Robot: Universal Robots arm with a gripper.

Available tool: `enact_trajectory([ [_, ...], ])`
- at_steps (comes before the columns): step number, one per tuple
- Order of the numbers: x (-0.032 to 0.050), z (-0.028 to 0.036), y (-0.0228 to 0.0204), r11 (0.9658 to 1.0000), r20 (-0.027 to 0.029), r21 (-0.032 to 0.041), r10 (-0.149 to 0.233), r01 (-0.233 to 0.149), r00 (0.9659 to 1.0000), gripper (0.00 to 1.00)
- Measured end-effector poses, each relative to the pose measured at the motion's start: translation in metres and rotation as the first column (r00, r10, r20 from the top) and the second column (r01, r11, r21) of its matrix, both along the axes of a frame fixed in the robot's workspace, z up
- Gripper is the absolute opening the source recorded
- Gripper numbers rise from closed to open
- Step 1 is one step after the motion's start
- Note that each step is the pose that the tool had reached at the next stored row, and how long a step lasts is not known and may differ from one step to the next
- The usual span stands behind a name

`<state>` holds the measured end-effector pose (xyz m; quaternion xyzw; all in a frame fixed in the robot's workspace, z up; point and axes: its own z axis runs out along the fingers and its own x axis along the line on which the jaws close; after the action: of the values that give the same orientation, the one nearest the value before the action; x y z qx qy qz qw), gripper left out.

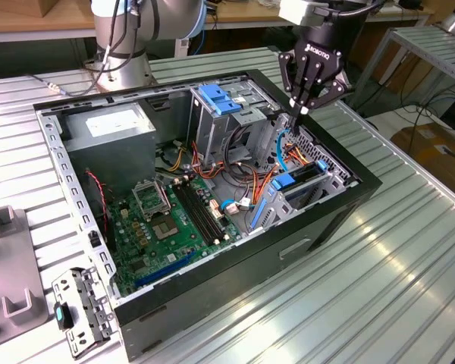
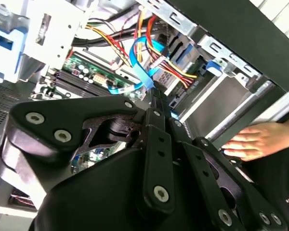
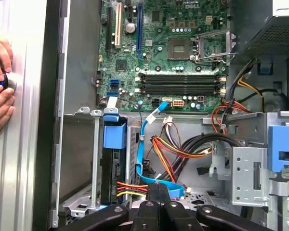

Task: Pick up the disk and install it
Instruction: 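Insert the second disk wire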

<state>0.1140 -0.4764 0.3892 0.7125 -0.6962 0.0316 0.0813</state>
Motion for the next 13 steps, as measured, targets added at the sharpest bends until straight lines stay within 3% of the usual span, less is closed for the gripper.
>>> enact_trajectory([
  [5,0.0042,-0.0051,0.006,0.9996,0.0,-0.0285,0.0,0.0,1.0,0.11],
  [7,0.005,-0.0069,0.0074,0.9993,0.0,-0.0369,0.0,0.0,1.0,0.24],
  [9,0.0062,-0.0092,0.009,0.9989,0.0,-0.0471,0.0,0.0,1.0,0.24],
  [13,0.0073,-0.0093,0.0097,0.9989,0.0,-0.0472,0.0,0.0,1.0,0.24],
])
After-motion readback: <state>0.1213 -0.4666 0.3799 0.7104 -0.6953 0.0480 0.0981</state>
